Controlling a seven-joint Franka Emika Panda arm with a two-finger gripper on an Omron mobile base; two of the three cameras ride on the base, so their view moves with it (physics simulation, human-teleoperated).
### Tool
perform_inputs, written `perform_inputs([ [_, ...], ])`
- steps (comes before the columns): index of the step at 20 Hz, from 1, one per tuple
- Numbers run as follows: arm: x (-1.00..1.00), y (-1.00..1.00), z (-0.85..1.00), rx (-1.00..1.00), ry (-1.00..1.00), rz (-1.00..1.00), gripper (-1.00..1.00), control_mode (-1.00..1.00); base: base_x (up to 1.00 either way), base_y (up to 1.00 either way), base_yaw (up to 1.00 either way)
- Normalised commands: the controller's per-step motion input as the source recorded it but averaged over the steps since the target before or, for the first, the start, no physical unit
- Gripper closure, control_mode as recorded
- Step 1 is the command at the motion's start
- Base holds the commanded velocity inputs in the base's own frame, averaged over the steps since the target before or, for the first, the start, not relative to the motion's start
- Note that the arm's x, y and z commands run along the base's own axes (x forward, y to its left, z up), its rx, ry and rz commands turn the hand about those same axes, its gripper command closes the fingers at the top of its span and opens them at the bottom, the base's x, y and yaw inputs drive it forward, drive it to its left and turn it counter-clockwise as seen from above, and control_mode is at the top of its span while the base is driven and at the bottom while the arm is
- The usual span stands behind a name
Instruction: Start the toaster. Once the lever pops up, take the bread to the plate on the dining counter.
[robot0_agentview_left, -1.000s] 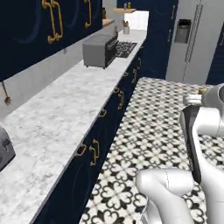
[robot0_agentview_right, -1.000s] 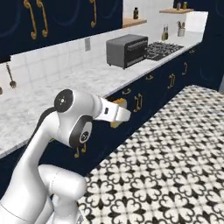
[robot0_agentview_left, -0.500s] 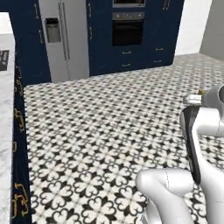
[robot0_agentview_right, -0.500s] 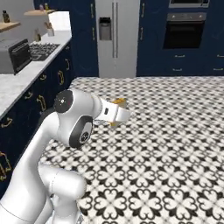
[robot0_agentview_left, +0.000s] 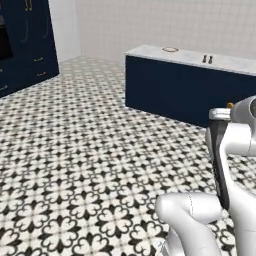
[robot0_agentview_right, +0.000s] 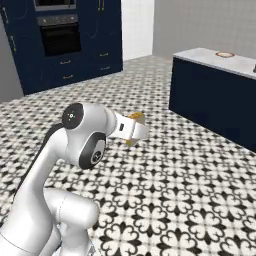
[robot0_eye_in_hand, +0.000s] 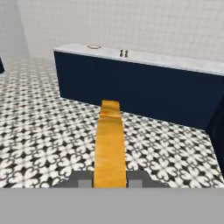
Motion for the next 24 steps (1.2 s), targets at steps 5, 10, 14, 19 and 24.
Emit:
perform_inputs([
  [5, 0.0, 0.0, 0.0, 0.0, 0.0, 0.0, 1.0, 1.0, 1.0, 0.53, -0.36],
  [10, 0.0, 0.0, 0.0, 0.0, 0.0, 0.0, 1.0, 1.0, 1.0, 0.98, -0.08],
  [14, 0.0, 0.0, 0.0, 0.0, 0.0, 0.0, 1.0, 1.0, 1.0, 1.0, -0.03],
  [19, 0.0, 0.0, 0.0, 0.0, 0.0, 0.0, 1.0, 1.0, 1.0, 0.76, -0.11],
  [24, 0.0, 0.0, 0.0, 0.0, 0.0, 0.0, 1.0, 1.0, 1.0, 0.49, -0.11],
])
